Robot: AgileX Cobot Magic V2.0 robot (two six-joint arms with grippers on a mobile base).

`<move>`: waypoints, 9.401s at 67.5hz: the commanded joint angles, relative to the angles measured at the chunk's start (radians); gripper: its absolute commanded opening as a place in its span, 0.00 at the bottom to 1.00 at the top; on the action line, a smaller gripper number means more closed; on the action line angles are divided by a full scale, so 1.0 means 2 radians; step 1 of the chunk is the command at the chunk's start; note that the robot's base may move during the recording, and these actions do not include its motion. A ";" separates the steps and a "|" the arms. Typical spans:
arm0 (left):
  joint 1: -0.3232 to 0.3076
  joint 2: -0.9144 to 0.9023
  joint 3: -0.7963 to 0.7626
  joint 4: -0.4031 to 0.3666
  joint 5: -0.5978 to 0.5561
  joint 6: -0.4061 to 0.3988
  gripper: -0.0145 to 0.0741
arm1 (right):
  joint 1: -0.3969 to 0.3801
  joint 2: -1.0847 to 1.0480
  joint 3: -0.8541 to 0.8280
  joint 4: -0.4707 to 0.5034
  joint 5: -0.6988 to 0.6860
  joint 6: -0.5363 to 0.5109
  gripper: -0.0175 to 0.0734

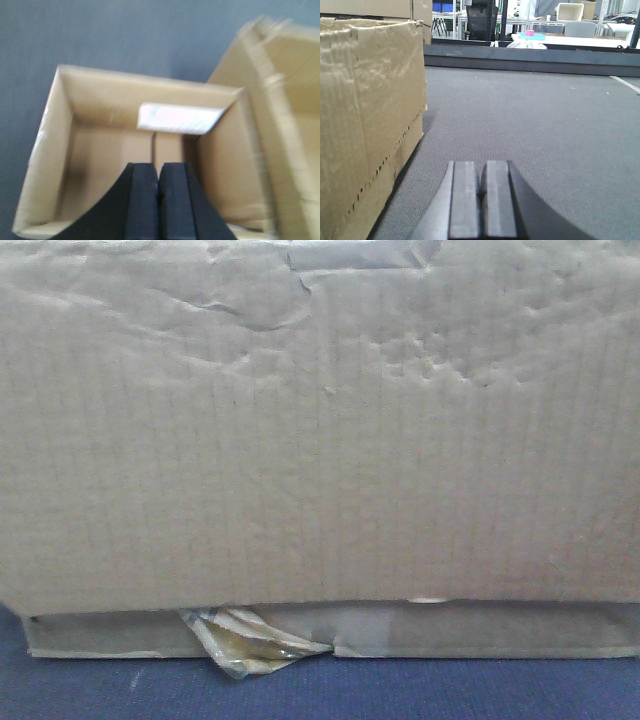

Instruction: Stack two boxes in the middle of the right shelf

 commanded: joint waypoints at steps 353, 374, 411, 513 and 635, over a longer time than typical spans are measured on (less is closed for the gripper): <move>-0.376 0.311 -0.231 0.219 0.112 -0.397 0.34 | -0.003 -0.002 0.000 0.000 -0.007 -0.004 0.01; -0.376 0.310 -0.236 0.214 0.111 -0.397 0.57 | -0.003 -0.002 0.000 0.000 -0.007 -0.004 0.01; -0.376 0.247 -0.369 0.269 0.129 -0.346 0.57 | -0.003 -0.002 0.000 0.000 -0.039 -0.004 0.01; -0.281 0.182 -0.325 0.254 0.129 -0.275 0.57 | 0.117 0.692 -0.814 -0.063 0.555 0.143 0.57; -0.283 0.270 -0.180 0.170 0.129 -0.268 0.49 | 0.172 0.781 -0.731 -0.061 0.555 0.192 0.57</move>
